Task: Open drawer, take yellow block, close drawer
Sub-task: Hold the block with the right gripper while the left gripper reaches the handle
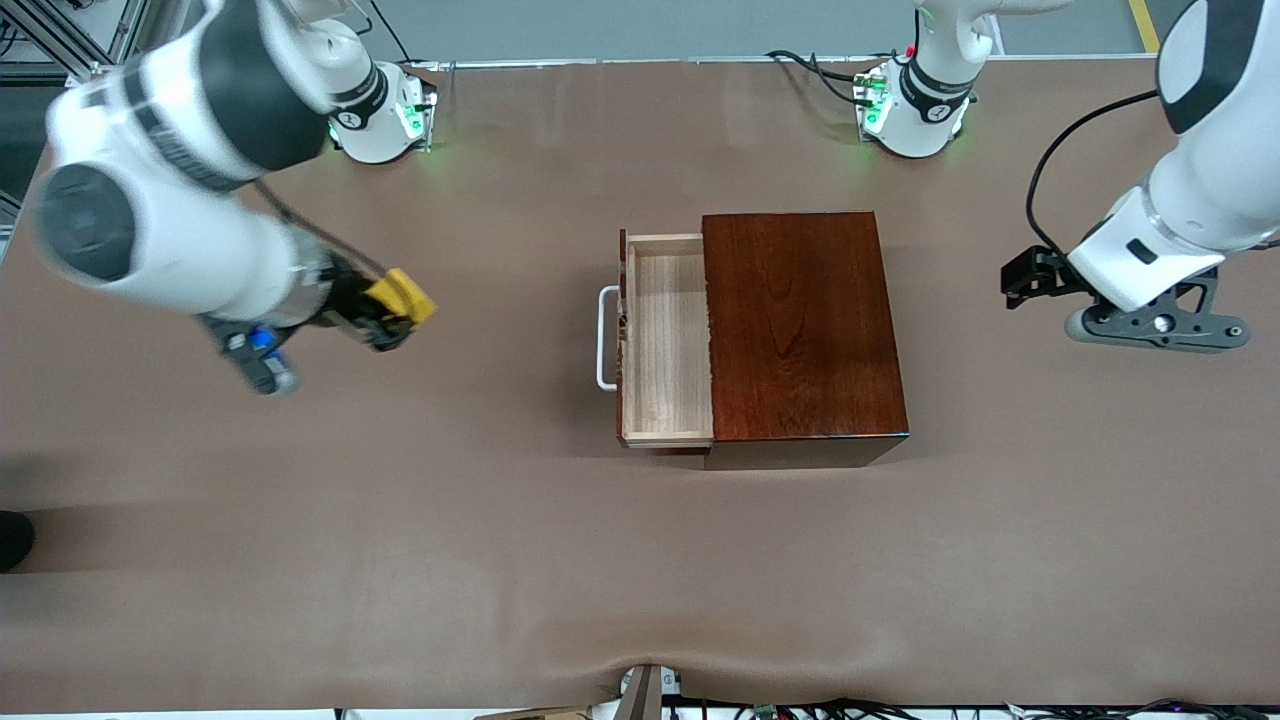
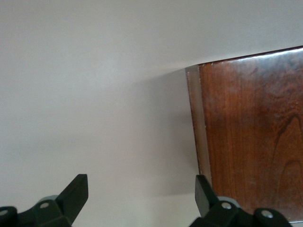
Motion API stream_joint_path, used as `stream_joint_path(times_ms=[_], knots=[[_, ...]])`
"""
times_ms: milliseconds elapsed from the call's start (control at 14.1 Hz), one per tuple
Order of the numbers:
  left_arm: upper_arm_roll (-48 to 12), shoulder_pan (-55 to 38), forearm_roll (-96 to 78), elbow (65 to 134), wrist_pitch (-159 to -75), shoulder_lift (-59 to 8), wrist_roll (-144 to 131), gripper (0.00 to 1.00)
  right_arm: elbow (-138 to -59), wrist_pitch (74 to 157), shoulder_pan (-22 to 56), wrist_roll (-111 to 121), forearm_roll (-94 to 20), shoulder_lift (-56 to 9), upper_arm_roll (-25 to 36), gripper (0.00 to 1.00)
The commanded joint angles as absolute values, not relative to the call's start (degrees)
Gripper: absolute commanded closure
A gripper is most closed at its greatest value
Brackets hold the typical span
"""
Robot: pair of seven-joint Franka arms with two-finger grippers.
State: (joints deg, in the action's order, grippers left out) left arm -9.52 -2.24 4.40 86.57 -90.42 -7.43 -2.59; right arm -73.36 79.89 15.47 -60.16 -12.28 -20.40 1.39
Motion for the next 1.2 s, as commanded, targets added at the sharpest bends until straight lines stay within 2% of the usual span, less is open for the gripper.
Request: stream_joint_path(times_ms=[0,212,636,1131], knots=[[-9.4,-2.2,3.7,84.4,-88.9,-8.6,-2.5,0.0,-77.2,80.1,10.2,-50.8,-11.9,-19.1,0.3,1.0],[-9.6,-2.4,3.8,84.1,-88.9,-8.6,-3.4,0.0,-82.0,82.9,5.7,-40.9,-11.2,-19.5,0.4,1.0],[-9.5,-11.3,4.0,84.2,-88.9,-8.8,-21.7,0.0,-90.8,90.4,-0.2,-22.0,-4.9,-19.6,0.4,1.0],[-9.4,-23.2,3.5,82.4,-89.4,-14.4,-40.9,0.0,-102.4,103.6,-6.1,-4.1,-1.3,-20.2,0.4,1.0]])
